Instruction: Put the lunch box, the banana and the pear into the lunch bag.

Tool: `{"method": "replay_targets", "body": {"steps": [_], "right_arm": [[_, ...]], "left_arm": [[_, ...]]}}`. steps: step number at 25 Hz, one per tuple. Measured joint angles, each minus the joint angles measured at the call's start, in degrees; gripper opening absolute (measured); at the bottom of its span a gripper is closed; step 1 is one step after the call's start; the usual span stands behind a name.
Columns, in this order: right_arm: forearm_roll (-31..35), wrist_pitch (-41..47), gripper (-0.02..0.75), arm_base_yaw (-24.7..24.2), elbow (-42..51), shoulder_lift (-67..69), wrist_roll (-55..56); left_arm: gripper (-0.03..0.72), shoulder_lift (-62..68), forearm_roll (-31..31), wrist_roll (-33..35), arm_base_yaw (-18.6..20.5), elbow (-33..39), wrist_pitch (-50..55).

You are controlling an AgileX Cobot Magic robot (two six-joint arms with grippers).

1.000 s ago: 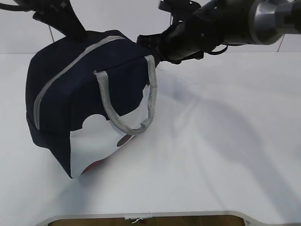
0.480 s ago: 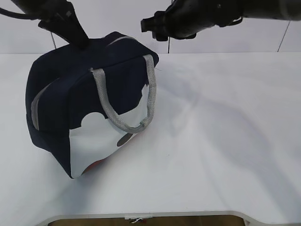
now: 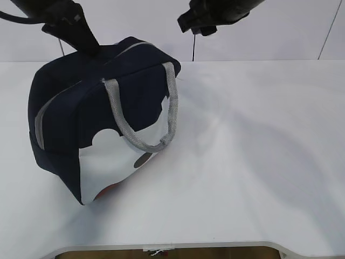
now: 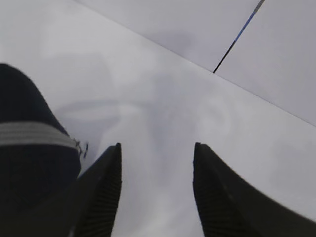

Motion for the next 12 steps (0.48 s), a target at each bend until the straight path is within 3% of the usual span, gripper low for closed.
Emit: {"method": "replay_targets", "body": {"steps": [8,10,12], "right_arm": [[2.3,18.6,0.349,1.6,0.0,-5.3,-2.3],[4.0,22.6,0.342,1.7,0.0,-6.5,-2.3],[5.5,27.2,0.34,1.7,-0.1,-7.6,-2.5]], "left_arm": [[0.016,0.0,3.2,-6.9,0.0,0.0,-0.1],[0.066,0.0,4.5,-9.2,0.0,0.0,-0.1],[0.167,0.0,5.0,-10.8,0.0,0.0,-0.1]]}}
